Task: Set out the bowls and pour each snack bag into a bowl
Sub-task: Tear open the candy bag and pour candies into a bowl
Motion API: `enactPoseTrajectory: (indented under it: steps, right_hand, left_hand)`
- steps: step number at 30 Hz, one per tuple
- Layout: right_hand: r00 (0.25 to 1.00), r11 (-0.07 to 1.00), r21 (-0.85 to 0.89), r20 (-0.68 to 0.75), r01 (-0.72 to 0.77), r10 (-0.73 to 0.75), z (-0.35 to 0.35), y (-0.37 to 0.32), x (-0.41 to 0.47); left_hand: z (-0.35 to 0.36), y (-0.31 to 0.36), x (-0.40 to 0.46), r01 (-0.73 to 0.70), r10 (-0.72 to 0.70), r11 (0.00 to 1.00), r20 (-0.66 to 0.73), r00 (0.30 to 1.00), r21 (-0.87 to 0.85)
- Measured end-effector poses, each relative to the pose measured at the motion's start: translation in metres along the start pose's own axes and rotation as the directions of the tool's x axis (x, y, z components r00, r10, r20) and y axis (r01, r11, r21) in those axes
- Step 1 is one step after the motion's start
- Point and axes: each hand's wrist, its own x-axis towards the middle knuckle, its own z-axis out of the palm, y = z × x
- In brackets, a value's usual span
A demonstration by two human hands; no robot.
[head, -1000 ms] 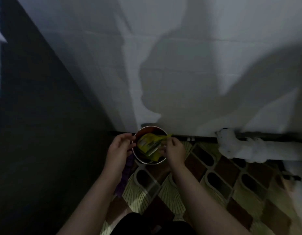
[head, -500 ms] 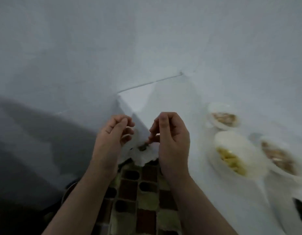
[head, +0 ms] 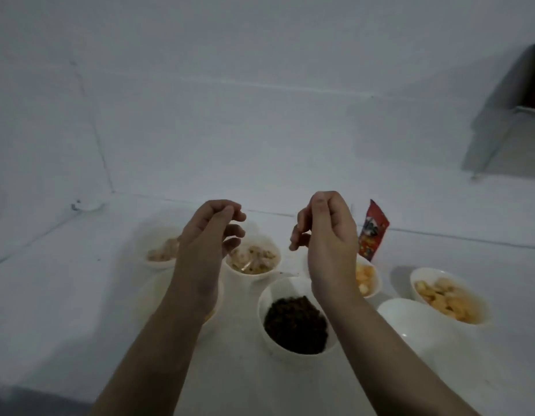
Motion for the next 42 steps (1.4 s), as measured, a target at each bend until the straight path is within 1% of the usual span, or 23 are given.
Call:
enactPoseTrajectory:
  steps: [3,6,8,11,13,15,17,18,20,25,26,27,29,31,33,36,39,42]
  right_hand:
    - [0.995,0.992,-0.123,-0.092,0.019,-0.031,-0.055,0.018,0.048]
    - [0.978,0.960,-0.278,-0.202,-0.015,-0.043,-0.111,0.054,0.097]
    - [0.972,0.906,-0.418,-0.231,-0.060,-0.042,-0.144,0.082,0.125]
    - [0.971,0.776,-0.616,-0.239,-0.135,-0.022,-0.189,0.121,0.164]
    - [0.974,0.688,-0.702,-0.226,-0.184,0.030,-0.210,0.141,0.189]
    - [0.968,0.599,-0.761,-0.188,-0.250,0.165,-0.223,0.160,0.211]
    - [0.937,0.487,-0.822,-0.149,-0.295,0.316,-0.227,0.175,0.225]
    - [0.922,0.425,-0.856,-0.136,-0.294,0.363,-0.227,0.182,0.229]
    - [0.903,0.325,-0.913,-0.093,-0.245,0.420,-0.223,0.191,0.235]
    - [0.875,0.199,-0.973,-0.007,-0.117,0.483,-0.214,0.206,0.233]
    - [0.872,0.197,-0.974,-0.003,-0.115,0.489,-0.215,0.208,0.232]
    - [0.876,0.224,-0.967,-0.002,-0.125,0.482,-0.216,0.210,0.230]
    - [0.904,0.344,-0.924,-0.004,-0.167,0.428,-0.222,0.214,0.227]
    - [0.942,0.457,-0.870,-0.025,-0.186,0.335,-0.226,0.211,0.220]
    - [0.968,0.546,-0.818,-0.048,-0.179,0.245,-0.228,0.201,0.211]
    - [0.988,0.675,-0.722,-0.088,-0.152,0.128,-0.225,0.172,0.192]
    - [0.994,0.750,-0.656,-0.110,-0.090,0.023,-0.226,0.134,0.167]
    - [0.987,0.795,-0.605,-0.153,-0.052,-0.051,-0.232,0.096,0.134]
  left_hand:
    - [0.062,-0.031,0.021,0.028,-0.028,1.000,0.075,0.997,-0.004]
    - [0.121,-0.064,0.043,0.099,-0.098,0.995,0.128,0.987,-0.006]
    - [0.155,-0.086,0.056,0.176,-0.169,0.983,0.140,0.976,-0.043]
    - [0.199,-0.119,0.071,0.298,-0.286,0.951,0.131,0.949,-0.085]
    - [0.218,-0.138,0.080,0.356,-0.345,0.930,0.111,0.932,-0.095]
    - [0.231,-0.155,0.088,0.392,-0.386,0.916,0.082,0.919,-0.082]
    - [0.237,-0.165,0.093,0.409,-0.407,0.911,0.044,0.912,-0.058]
    - [0.239,-0.170,0.095,0.408,-0.408,0.912,0.025,0.913,-0.046]
    - [0.240,-0.176,0.097,0.402,-0.402,0.916,-0.003,0.916,-0.012]
    - [0.234,-0.183,0.093,0.399,-0.398,0.915,-0.041,0.917,0.058]
    - [0.233,-0.182,0.092,0.396,-0.394,0.916,-0.041,0.918,0.067]
    - [0.231,-0.180,0.092,0.393,-0.391,0.917,-0.040,0.920,0.067]
    - [0.228,-0.175,0.091,0.387,-0.386,0.921,-0.040,0.922,0.045]
    - [0.225,-0.169,0.089,0.377,-0.376,0.926,-0.045,0.925,0.020]
    - [0.222,-0.163,0.085,0.358,-0.358,0.934,-0.043,0.933,0.007]
    - [0.220,-0.154,0.076,0.323,-0.323,0.946,-0.019,0.946,-0.003]
    - [0.221,-0.143,0.061,0.292,-0.292,0.956,0.042,0.956,-0.014]
    - [0.225,-0.133,0.041,0.270,-0.269,0.963,0.122,0.955,0.009]
